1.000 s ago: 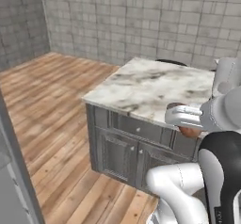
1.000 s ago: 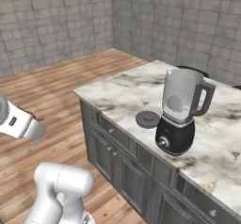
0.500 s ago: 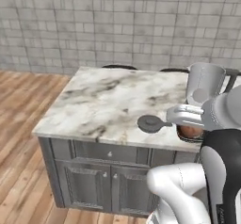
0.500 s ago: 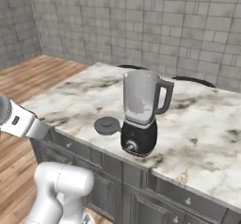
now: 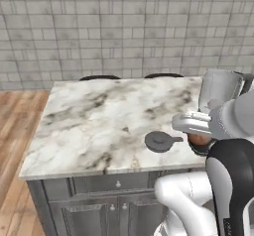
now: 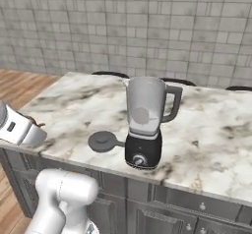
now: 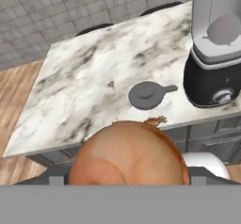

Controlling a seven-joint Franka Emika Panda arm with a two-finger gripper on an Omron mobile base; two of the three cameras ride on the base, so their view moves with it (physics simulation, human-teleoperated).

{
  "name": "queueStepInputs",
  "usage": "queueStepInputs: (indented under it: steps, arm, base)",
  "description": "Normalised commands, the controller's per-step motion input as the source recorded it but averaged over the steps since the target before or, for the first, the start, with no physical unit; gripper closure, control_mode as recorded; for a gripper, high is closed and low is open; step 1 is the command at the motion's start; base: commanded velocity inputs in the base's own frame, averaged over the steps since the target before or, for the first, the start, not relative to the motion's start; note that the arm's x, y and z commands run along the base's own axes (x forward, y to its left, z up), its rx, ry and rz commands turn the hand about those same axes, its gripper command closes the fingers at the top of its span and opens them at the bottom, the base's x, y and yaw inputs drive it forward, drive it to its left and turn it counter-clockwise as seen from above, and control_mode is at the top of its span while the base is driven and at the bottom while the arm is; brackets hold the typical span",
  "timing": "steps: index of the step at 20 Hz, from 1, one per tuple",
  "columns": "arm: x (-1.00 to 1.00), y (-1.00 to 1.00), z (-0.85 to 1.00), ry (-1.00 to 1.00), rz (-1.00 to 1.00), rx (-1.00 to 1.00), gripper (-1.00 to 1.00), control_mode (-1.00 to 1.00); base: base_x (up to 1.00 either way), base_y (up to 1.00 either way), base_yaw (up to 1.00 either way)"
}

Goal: Grab the onions from the fridge, place them in the blender, close the lid, and turn on the blender to create a marinade.

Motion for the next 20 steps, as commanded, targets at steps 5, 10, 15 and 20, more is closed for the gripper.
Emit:
queueStepInputs:
  steps: [5, 10, 15, 20]
  arm:
    - [0.0, 0.0, 0.0, 0.0, 0.0, 0.0, 1.0, 1.0]
    - [0.0, 0.0, 0.0, 0.0, 0.0, 0.0, 1.0, 1.0]
    - [0.0, 0.0, 0.0, 0.0, 0.0, 0.0, 1.0, 1.0]
    - [0.0, 0.0, 0.0, 0.0, 0.0, 0.0, 1.0, 1.0]
  base:
    - [0.7, 0.35, -0.22]
    - [-0.07, 0.31, -0.15]
    - [-0.26, 0.21, -0.09]
    - [-0.81, 0.33, -0.02]
